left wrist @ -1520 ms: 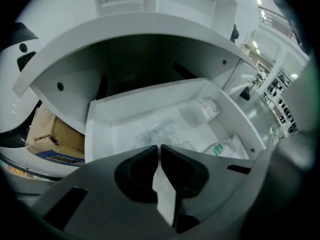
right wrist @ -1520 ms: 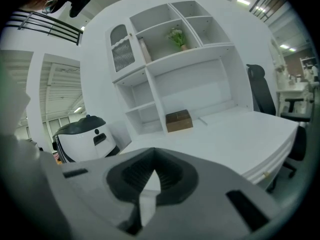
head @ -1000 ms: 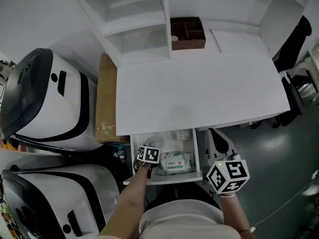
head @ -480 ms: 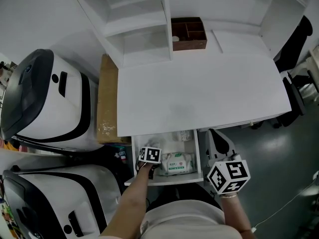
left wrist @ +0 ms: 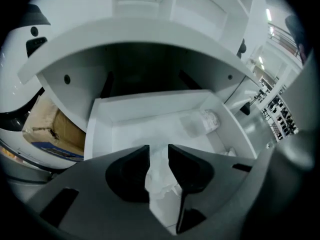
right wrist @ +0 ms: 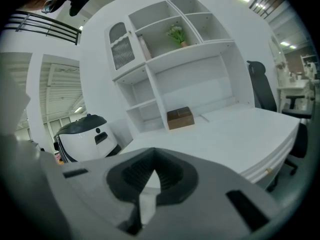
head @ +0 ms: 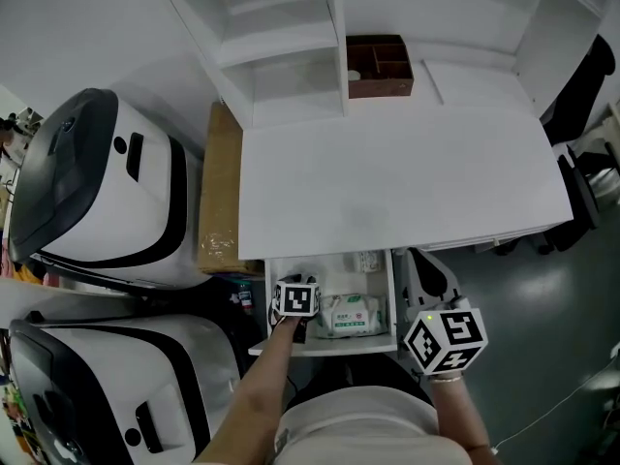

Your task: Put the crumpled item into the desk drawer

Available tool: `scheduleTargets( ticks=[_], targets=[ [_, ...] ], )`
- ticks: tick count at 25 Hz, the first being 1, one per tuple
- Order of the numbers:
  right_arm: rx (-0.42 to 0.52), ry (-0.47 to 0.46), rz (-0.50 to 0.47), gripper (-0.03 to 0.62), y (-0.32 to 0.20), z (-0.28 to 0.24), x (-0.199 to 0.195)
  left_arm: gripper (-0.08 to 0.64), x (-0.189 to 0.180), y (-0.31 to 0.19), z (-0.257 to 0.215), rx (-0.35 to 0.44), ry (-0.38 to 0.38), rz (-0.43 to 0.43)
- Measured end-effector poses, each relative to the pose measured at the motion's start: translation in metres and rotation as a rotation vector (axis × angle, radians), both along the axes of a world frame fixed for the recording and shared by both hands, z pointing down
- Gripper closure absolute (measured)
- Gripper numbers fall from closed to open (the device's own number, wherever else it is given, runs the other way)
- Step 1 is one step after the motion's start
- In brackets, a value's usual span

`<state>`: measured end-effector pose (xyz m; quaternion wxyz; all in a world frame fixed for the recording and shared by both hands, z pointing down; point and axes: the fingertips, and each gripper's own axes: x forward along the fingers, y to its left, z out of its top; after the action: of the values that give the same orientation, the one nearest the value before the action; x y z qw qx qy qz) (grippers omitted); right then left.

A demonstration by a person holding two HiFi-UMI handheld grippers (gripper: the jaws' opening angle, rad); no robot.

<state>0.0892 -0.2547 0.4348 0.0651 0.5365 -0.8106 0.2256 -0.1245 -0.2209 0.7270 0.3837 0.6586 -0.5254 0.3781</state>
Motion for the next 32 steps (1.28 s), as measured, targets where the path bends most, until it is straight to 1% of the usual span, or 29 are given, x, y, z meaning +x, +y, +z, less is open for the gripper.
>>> scheduleTargets(
  ticks=[4,8,13,17,22,26,32],
  targets=[
    [0.007,-0.007,-0.022,0.591,0.001,-0.003,-0.009,0.456,-0.005,-0.007,-0.030,0.099,-0.006,-0.023],
    [0.015,-0.013,-0.040,0.591,0.002,-0.006,-0.018,0.460,-0.005,-0.011,-0.061,0.187,-0.005,-0.004],
    [0.027,-0.018,-0.059,0.590,0.004,-0.010,-0.030,0.471,-0.010,-0.014,-0.102,0.313,-0.010,-0.001],
    [0.035,-0.019,-0.073,0.590,0.007,-0.014,-0.036,0.479,-0.010,-0.015,-0.135,0.396,0.009,0.003],
    [0.042,-0.027,-0.078,0.590,0.010,-0.018,-0.041,0.494,-0.007,-0.016,-0.171,0.480,0.035,0.022],
    [0.046,-0.029,-0.083,0.591,0.012,-0.020,-0.044,0.503,-0.007,-0.016,-0.202,0.554,0.056,0.012],
    [0.056,-0.025,-0.087,0.591,0.017,-0.023,-0.048,0.517,-0.010,-0.011,-0.239,0.641,0.081,-0.008]
  ],
)
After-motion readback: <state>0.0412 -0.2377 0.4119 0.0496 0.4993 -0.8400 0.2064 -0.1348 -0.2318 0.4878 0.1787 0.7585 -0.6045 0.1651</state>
